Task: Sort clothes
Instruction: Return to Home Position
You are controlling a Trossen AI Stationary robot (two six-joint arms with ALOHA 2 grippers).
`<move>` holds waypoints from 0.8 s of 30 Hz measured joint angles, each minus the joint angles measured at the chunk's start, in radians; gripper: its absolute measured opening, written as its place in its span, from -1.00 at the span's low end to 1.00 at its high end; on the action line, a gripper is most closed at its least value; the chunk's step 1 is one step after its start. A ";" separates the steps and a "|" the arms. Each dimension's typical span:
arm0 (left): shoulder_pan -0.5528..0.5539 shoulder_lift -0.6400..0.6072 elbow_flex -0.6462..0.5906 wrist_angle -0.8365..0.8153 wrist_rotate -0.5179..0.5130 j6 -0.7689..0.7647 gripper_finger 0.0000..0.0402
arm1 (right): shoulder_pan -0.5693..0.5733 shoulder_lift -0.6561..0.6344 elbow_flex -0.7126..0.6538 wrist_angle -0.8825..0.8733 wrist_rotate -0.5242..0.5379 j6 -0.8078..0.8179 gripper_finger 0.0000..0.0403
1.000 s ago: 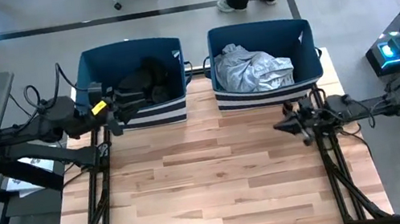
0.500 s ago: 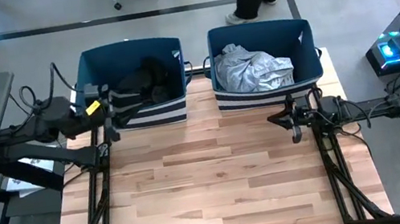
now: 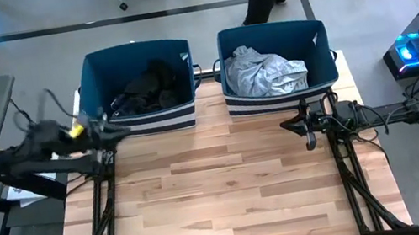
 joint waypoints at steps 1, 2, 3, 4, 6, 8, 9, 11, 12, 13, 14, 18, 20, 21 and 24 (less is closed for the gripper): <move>0.000 -0.020 -0.037 -0.024 0.030 0.030 -0.85 | 0.000 0.000 0.000 0.000 0.000 0.001 -1.00; 0.000 -0.037 -0.075 -0.049 0.058 0.062 -0.92 | 0.000 0.000 0.000 0.000 0.000 0.002 -1.00; 0.000 -0.048 -0.112 -0.072 0.074 0.086 -0.96 | 0.000 0.000 0.000 0.000 0.000 0.001 -1.00; -0.001 -0.054 -0.151 -0.073 0.082 0.104 -0.97 | 0.000 0.000 0.000 0.000 0.000 0.000 -1.00; -0.001 -0.059 -0.231 -0.053 0.094 0.168 -0.96 | 0.000 0.000 0.000 0.000 0.000 0.002 -1.00; 0.000 -0.066 -0.310 0.018 0.132 0.288 -0.96 | 0.000 0.000 0.000 0.000 0.000 0.001 -1.00; 0.000 -0.073 -0.351 0.064 0.151 0.338 -0.98 | 0.000 0.000 0.000 0.000 0.000 0.000 -1.00; 0.008 -0.092 -0.440 0.163 0.173 0.365 -0.99 | 0.000 0.000 0.000 0.000 0.000 0.002 -1.00; 0.015 -0.107 -0.480 0.214 0.184 0.360 -0.99 | 0.000 0.000 0.000 0.000 0.000 0.002 -1.00; 0.022 -0.129 -0.522 0.258 0.201 0.345 -0.99 | 0.000 0.000 0.000 0.000 0.000 0.001 -1.00; 0.028 -0.154 -0.561 0.286 0.220 0.323 -1.00 | 0.000 0.000 0.000 0.000 0.000 0.000 -1.00; 0.042 -0.279 -0.650 0.328 0.254 0.268 -1.00 | 0.000 0.000 0.000 0.000 0.000 0.000 -1.00; 0.043 -0.326 -0.675 0.341 0.255 0.273 -1.00 | 0.000 0.000 0.000 0.000 0.000 0.001 -1.00; 0.046 -0.323 -0.682 0.345 0.255 0.282 -1.00 | 0.000 0.000 0.000 0.001 0.000 0.002 -1.00; 0.049 -0.276 -0.691 0.339 0.234 0.349 -1.00 | 0.000 0.000 0.000 0.001 0.000 0.000 -1.00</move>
